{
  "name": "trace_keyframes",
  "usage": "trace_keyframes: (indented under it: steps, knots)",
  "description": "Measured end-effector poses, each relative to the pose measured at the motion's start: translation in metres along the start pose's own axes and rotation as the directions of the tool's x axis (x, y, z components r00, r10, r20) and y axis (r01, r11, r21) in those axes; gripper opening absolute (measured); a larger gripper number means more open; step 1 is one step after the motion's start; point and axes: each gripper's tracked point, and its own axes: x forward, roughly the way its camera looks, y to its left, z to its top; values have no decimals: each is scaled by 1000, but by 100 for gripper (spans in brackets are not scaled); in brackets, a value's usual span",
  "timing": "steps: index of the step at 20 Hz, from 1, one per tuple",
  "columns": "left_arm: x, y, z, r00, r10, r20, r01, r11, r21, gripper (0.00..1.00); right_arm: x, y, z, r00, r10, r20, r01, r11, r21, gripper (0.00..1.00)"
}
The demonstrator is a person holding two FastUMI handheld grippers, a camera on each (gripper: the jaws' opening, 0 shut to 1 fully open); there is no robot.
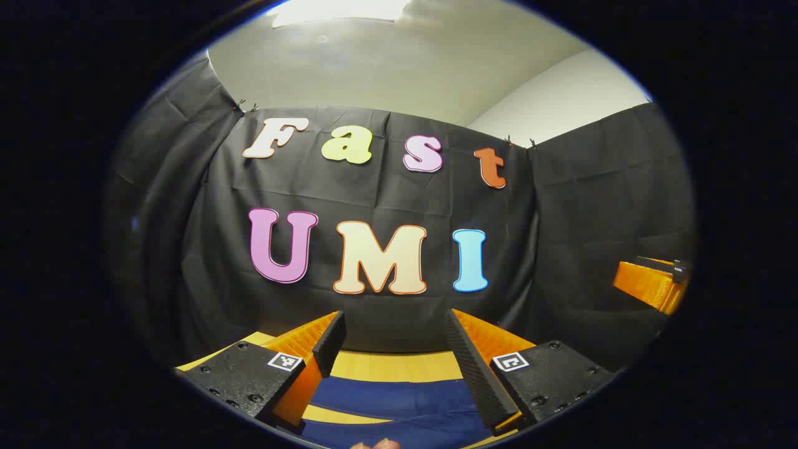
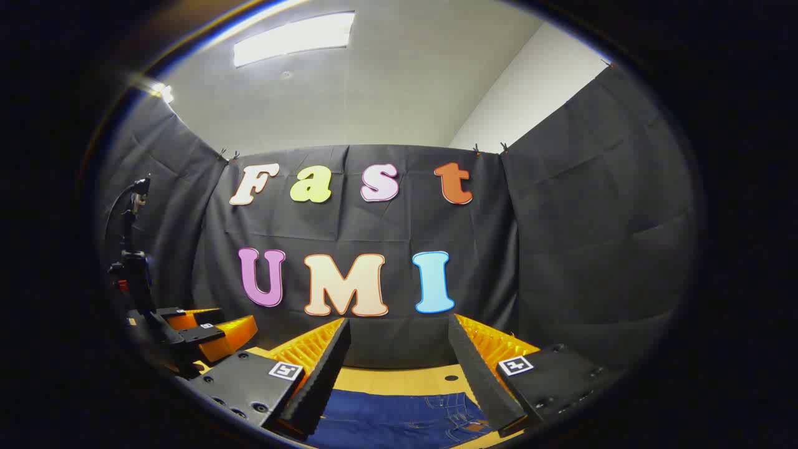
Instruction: Grasp the waist and the cuffs of the jeans and fold them to make the two legs overlap; first hold the waist and fold one-third of the jeans toward the cuffs, then hold the cuffs and fold the remaining one-third in the same direction to finish folding.
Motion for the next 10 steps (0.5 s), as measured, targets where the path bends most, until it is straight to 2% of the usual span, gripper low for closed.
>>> trace_keyframes:
  steps: [1, 3, 5, 9, 10]
  knots:
    - [1, 2, -2, 1000, 5, -2, -5, 1000, 4, 93, 2, 2, -2, 1000, 4, -4, -4, 1000, -2, 96]
    - [1, 8, -5, 1000, 15, -6, -15, 1000, 8, 93, 6, 3, -6, 1000, 13, -15, -13, 1000, -5, 99]
    - [2, 11, -9, 1000, 23, -20, -23, 1000, 10, 93, 10, 4, -14, 999, 18, -29, -18, 1000, -4, 96]
    - [5, 15, -15, 999, 34, -35, -34, 999, 14, 93, 19, -9, -25, 999, -5, -37, 3, 999, -35, 99]
    - [5, 15, -16, 999, 36, -38, -35, 999, 16, 93, 20, -14, -27, 999, -9, -36, 7, 999, -44, 97]
